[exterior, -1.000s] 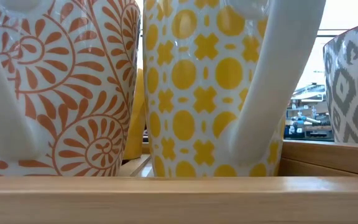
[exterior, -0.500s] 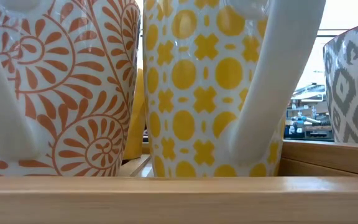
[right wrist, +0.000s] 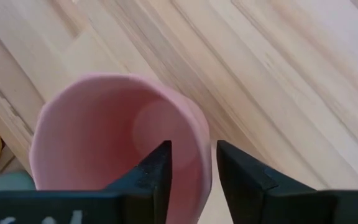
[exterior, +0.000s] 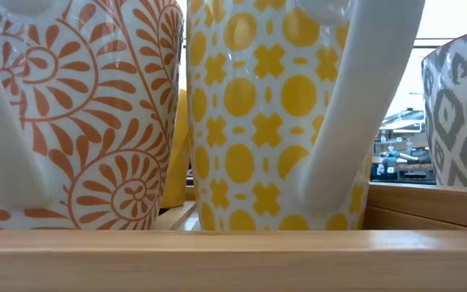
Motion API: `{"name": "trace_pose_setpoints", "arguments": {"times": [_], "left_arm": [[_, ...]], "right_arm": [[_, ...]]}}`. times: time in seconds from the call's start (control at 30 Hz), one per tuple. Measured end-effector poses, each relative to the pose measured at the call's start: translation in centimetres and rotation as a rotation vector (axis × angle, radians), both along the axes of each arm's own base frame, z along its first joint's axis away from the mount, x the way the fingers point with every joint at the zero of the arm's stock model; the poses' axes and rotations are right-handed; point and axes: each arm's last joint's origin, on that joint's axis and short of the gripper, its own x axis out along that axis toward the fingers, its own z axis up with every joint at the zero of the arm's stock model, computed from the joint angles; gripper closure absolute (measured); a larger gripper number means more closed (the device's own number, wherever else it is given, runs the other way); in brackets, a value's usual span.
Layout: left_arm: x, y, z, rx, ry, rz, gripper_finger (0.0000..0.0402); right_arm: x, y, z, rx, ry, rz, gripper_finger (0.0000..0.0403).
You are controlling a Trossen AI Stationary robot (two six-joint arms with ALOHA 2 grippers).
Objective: Place coffee mugs
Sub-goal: Put the pink mug on the shelf
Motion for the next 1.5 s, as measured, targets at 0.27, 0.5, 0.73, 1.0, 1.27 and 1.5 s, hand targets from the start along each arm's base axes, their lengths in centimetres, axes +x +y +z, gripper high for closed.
{"name": "trace_pose_setpoints", "arguments": {"times": [0.27, 0.5, 0.73, 1.0, 1.27, 1.5], "left_arm": [[0.0, 0.0, 0.0, 0.000, 0.000, 0.000, 0.0221], [0.0, 0.0, 0.0, 0.000, 0.000, 0.000, 0.0221], [0.0, 0.0, 0.0, 0.000, 0.000, 0.000, 0.0221], [0.2, 0.0, 0.3, 0.082, -0.039, -0.061, 0.0221], [1.3, -0.2, 2.4, 0.237, -0.292, -0.137, 0.0221], [1.9, 1.4, 3.5, 0.316, -0.397, 0.021, 0.0221]], "right_arm": [[0.2, -0.1, 0.1, -0.006, -0.024, 0.000, 0.0252], [0.1, -0.4, 0.2, 0.040, -0.038, 0.002, 0.0253], [-0.7, -1.0, 2.0, 0.058, -0.101, -0.007, 0.0254], [-2.8, -0.8, 6.6, 0.013, -0.238, -0.008, 0.0254], [-5.5, 0.9, 11.1, -0.089, -0.363, 0.041, 0.0254], [-7.4, 3.6, 13.0, -0.218, -0.348, 0.054, 0.0254]]}}
